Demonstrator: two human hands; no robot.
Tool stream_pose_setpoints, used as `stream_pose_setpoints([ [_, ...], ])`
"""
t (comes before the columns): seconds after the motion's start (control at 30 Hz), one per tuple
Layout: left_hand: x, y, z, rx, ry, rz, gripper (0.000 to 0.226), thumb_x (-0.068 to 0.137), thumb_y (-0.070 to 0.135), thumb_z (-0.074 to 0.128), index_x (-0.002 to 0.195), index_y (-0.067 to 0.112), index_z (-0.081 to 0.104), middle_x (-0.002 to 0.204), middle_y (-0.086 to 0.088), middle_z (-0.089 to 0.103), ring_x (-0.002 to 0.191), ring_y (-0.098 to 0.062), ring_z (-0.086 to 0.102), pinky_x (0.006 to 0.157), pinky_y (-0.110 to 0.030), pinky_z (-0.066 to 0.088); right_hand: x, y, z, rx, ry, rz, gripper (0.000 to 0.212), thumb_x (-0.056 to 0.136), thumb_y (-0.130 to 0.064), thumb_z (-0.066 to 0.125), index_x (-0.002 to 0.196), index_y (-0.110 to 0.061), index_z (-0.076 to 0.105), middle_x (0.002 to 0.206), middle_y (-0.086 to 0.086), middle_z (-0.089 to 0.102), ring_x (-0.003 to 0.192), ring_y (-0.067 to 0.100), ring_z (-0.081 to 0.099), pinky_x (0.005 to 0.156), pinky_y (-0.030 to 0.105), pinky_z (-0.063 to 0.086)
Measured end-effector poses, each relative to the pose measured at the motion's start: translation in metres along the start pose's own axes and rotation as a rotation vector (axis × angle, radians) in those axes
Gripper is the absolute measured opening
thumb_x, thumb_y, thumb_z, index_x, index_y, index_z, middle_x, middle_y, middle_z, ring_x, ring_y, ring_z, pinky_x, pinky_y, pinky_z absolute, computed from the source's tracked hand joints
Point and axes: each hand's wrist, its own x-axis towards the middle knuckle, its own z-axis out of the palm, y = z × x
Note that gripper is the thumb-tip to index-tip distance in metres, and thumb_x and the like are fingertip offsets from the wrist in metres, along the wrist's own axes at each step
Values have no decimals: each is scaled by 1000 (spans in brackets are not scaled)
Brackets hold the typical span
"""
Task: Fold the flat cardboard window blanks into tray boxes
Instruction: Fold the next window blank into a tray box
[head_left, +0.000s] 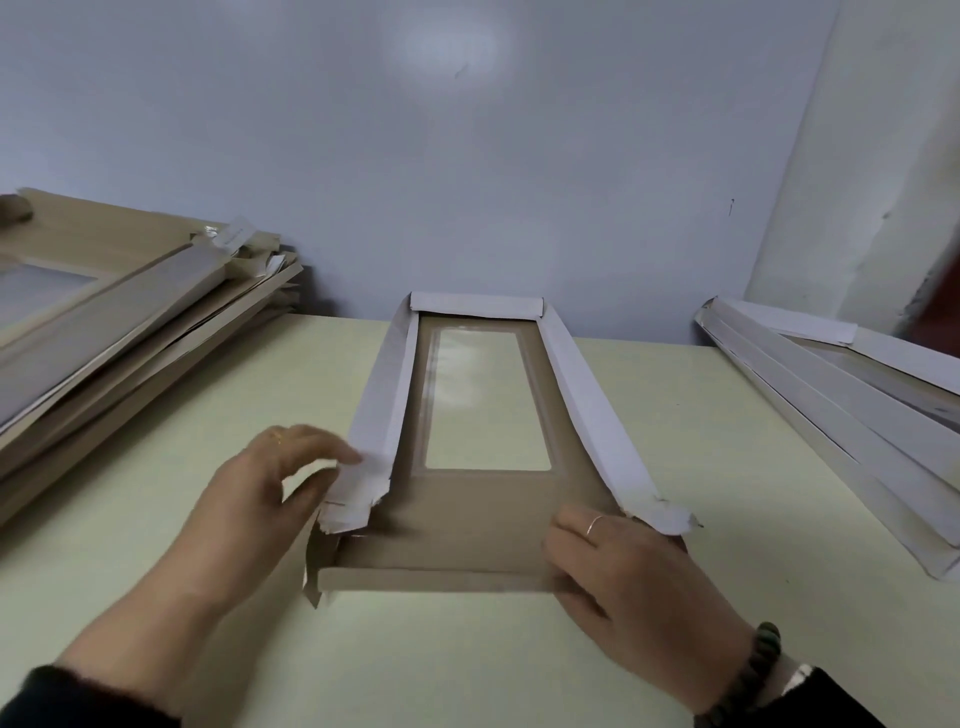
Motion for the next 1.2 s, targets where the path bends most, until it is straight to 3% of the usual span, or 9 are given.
stream_pose_setpoints([
  [0.13, -5, -19, -4, -90, -225, -101, 68, 75, -26, 45, 69, 38, 69, 102, 11, 66, 80, 9, 58, 68, -3, 41, -4, -4, -2, 17, -105, -70, 31, 49, -23, 72, 62, -20, 44, 66, -8, 49, 48, 11, 46, 44, 21, 28],
  [0.4, -5, -43, -11, -386, -391, -231, 51, 76, -25, 53, 73, 20, 78, 103, 9, 71, 96, 1, 64, 80, -11, 48, -5, -9, -4, -40, -106, -50, 40, 67, -65, 46, 61, -25, 46, 68, -14, 48, 56, 3, 43, 55, 19, 17],
  [0.5, -4, -47, -16, -457, -448, -212, 25, 75, 2, 64, 85, 20, 78, 109, 10, 69, 111, 0, 57, 88, -11, 46, -4, -10, -4, -35, -121, -50, 38, 65, -64, 50, 62, -26, 47, 68, -15, 49, 56, 3, 45, 53, 18, 24],
  [0.67, -2, -46, -18, -518, -535, -241, 26, 79, 20, 55, 94, 25, 76, 114, 15, 66, 110, 1, 58, 85, -6, 43, -3, -11, -8, -27, -148, -30, 41, 63, -64, 51, 61, -26, 39, 66, -14, 46, 55, 2, 42, 53, 17, 15],
  [0.8, -4, -38, -8, -350, -367, -201, 19, 83, 20, 58, 79, 24, 77, 88, 8, 70, 81, -6, 64, 72, -14, 47, -3, -12, -9, -57, -142, -32, 43, 70, -67, 41, 59, -25, 42, 64, -14, 46, 53, 2, 32, 51, 17, 18],
  [0.9, -6, -25, 7, -170, -322, -71, 33, 90, 13, 56, 69, 33, 72, 80, 17, 63, 69, 1, 58, 62, -6, 40, 1, -12, -11, 32, 49, -101, 43, 85, -50, 43, 58, -18, 53, 62, -6, 52, 52, 10, 46, 49, 21, 31],
  [1.03, -6, -20, 20, -32, -325, 47, 30, 95, 20, 47, 89, 34, 72, 94, 28, 54, 86, 4, 54, 67, -4, 39, -2, 10, -22, 208, 399, 63, 33, 93, -22, 41, 80, -5, 67, 82, 5, 62, 78, 19, 58, 71, 29, 46],
  [1.13, -6, -20, 21, -16, -328, 78, 37, 96, 12, 44, 97, 38, 70, 97, 30, 52, 89, 4, 54, 70, -3, 39, -14, 43, -25, 131, 324, 328, 25, 84, -2, 44, 96, -5, 66, 95, 7, 62, 84, 23, 58, 71, 27, 45],
  [1.2, -6, -20, 20, -1, -319, 84, 41, 95, 5, 43, 102, 37, 68, 99, 34, 50, 92, 7, 52, 72, -2, 37, -23, 60, -17, 169, 91, 381, 49, 68, 20, 52, 104, -10, 67, 113, 4, 62, 89, 26, 56, 69, 21, 46],
])
